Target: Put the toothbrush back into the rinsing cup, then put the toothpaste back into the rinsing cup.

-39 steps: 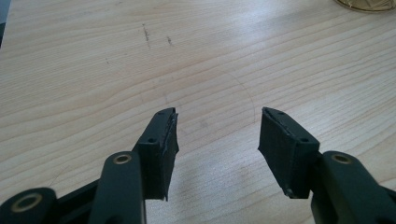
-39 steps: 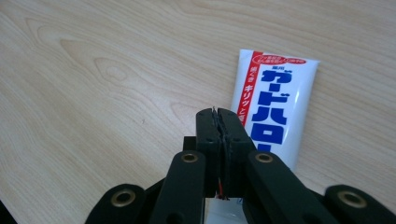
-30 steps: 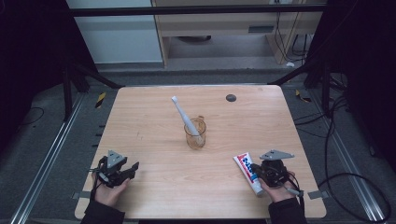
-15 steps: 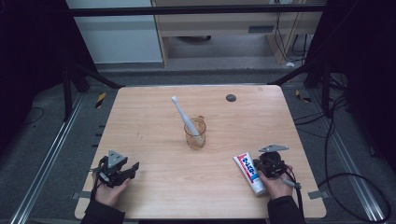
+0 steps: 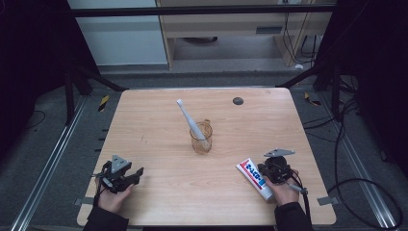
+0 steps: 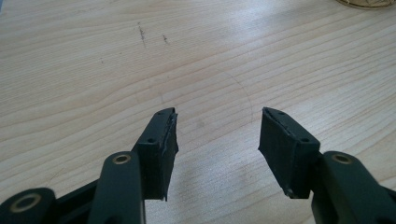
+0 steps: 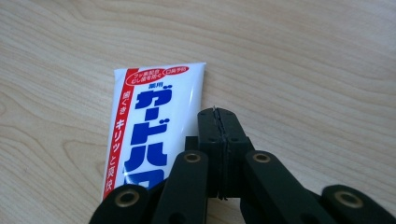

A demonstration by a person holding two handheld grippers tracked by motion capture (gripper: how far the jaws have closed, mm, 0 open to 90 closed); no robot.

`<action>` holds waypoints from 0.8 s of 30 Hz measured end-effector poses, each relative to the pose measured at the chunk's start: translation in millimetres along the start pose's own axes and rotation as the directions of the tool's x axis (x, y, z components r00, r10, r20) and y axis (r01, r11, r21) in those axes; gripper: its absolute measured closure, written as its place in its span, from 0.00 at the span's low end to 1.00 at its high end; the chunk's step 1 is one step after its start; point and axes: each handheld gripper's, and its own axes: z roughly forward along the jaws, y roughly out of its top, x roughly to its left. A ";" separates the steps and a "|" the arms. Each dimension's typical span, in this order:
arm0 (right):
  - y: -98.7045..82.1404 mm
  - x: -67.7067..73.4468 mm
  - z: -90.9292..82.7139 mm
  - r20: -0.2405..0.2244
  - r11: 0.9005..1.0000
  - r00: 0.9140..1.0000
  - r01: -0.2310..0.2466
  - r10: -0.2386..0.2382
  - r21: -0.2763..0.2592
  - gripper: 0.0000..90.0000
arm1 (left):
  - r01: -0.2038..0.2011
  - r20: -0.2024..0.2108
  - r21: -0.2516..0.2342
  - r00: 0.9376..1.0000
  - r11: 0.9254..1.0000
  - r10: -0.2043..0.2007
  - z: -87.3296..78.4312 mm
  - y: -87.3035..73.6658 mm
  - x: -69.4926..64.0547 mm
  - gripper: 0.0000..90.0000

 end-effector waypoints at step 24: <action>12.8 15.1 -48.5 0.009 0.996 0.999 0.046 -0.045 -0.071 0.48 | 0.011 0.006 0.006 1.000 1.000 -0.011 0.6 -0.4 2.3 0.50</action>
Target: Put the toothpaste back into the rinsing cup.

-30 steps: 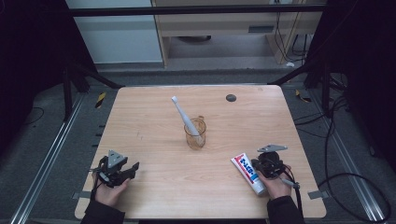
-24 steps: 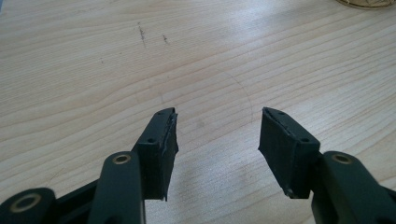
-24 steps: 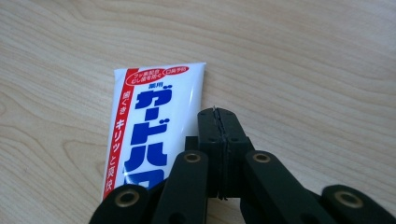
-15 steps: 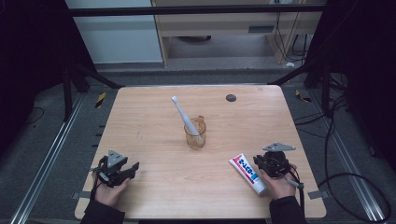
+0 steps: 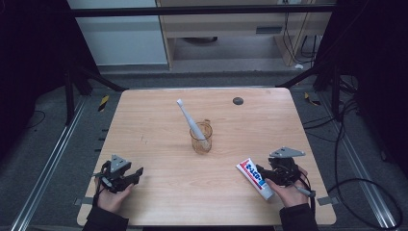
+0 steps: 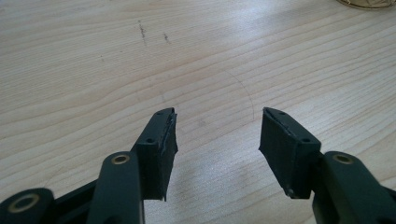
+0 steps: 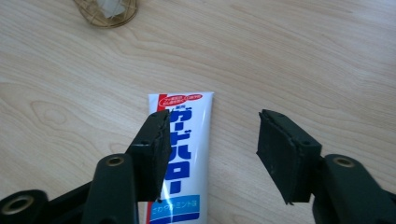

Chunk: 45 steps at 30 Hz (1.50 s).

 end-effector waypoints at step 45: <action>9.8 18.3 28.0 -0.039 0.978 0.997 0.070 -0.063 0.199 0.38 | -0.006 -0.004 0.012 1.000 1.000 0.006 2.1 0.7 -0.9 0.48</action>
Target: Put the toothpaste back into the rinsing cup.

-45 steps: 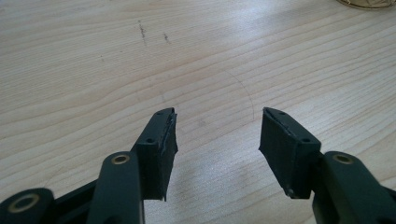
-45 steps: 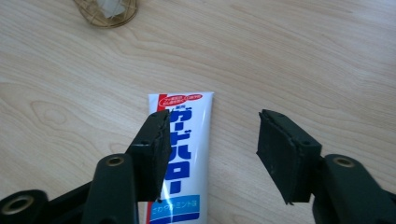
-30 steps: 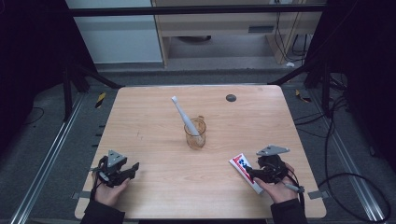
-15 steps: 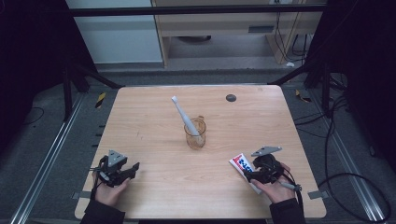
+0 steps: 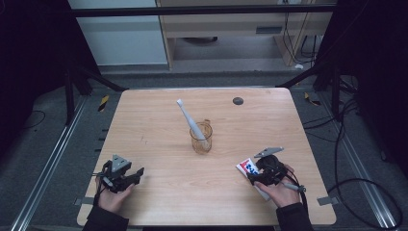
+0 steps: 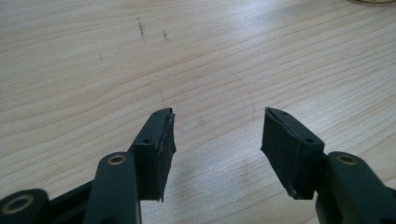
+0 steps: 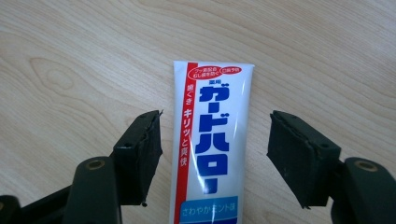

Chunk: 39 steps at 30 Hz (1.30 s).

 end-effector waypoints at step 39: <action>12.1 -5.9 39.8 -0.042 0.986 0.999 0.003 0.004 0.166 0.43 | -0.004 0.000 0.011 1.000 1.000 0.004 1.0 0.1 -0.6 0.48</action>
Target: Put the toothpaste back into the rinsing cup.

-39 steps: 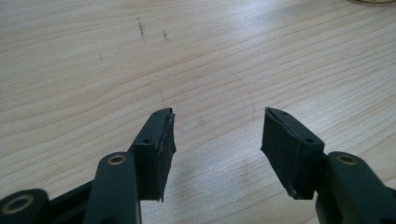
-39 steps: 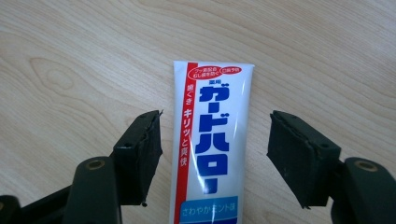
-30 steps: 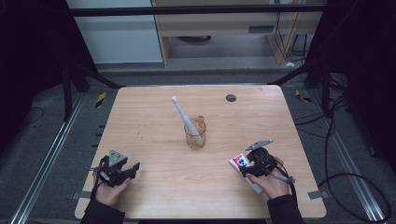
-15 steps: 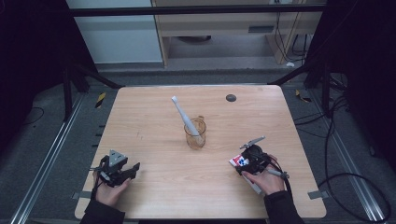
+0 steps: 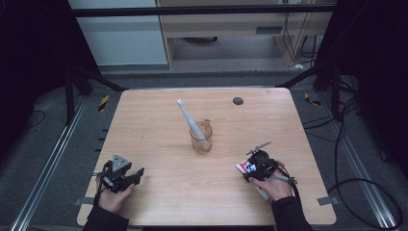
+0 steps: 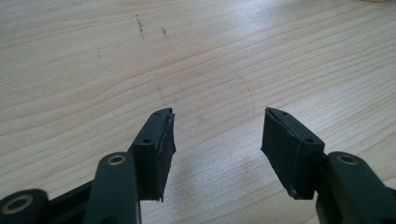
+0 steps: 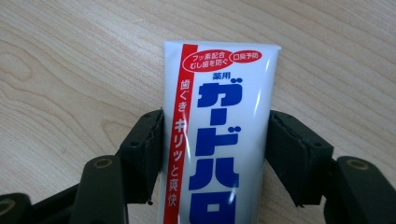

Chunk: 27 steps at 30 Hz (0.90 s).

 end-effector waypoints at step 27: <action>1.1 2.5 -14.7 -0.005 0.999 0.999 -0.035 0.035 0.012 0.76 | 0.000 0.000 0.002 1.000 1.000 0.000 0.5 0.1 0.1 0.48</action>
